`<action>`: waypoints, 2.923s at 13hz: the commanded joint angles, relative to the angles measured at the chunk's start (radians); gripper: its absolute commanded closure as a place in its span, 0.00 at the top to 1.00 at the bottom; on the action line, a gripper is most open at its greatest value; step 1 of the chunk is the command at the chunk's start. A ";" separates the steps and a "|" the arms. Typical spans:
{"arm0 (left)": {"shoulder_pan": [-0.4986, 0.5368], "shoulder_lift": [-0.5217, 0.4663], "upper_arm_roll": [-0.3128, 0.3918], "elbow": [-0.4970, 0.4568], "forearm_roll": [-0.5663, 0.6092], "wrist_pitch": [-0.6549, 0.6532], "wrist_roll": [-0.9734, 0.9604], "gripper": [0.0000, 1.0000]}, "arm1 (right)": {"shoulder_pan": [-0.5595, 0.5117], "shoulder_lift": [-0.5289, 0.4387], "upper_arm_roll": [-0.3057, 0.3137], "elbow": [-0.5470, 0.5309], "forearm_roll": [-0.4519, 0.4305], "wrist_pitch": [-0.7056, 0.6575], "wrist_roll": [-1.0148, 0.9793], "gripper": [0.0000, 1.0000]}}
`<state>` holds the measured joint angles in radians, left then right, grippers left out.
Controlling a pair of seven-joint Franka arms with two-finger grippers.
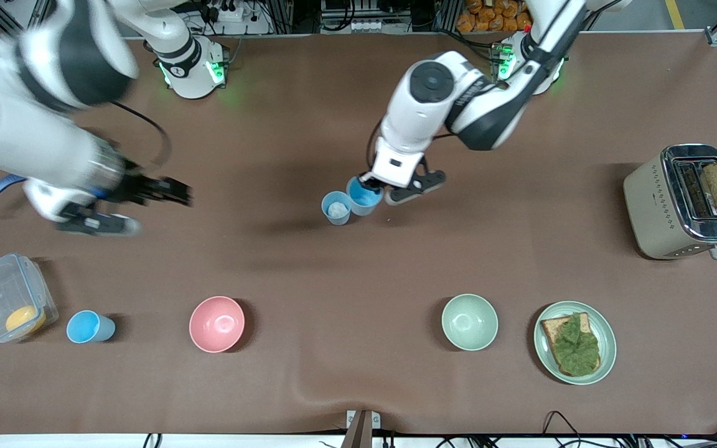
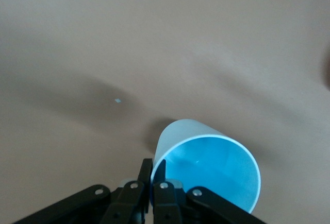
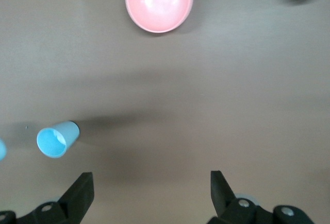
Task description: Stack blue cups with both arms
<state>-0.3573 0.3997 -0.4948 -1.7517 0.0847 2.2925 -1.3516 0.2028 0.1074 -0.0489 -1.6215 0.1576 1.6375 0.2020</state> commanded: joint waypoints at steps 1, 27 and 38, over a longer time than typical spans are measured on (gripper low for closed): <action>-0.077 0.128 0.012 0.142 0.102 -0.022 -0.162 0.00 | -0.078 -0.096 0.023 -0.031 -0.021 -0.044 -0.086 1.00; 0.182 -0.142 0.145 0.192 0.195 -0.353 0.455 1.00 | -0.129 -0.069 0.030 0.101 -0.165 -0.119 -0.142 1.00; 0.290 -0.337 0.382 0.195 -0.020 -0.596 1.158 1.00 | -0.227 -0.032 0.023 0.109 -0.165 -0.105 -0.444 1.00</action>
<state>-0.0243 0.0950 -0.1891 -1.5294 0.0748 1.7235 -0.2618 -0.0109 0.0515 -0.0384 -1.5479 -0.0014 1.5416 -0.2016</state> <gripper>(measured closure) 0.000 0.000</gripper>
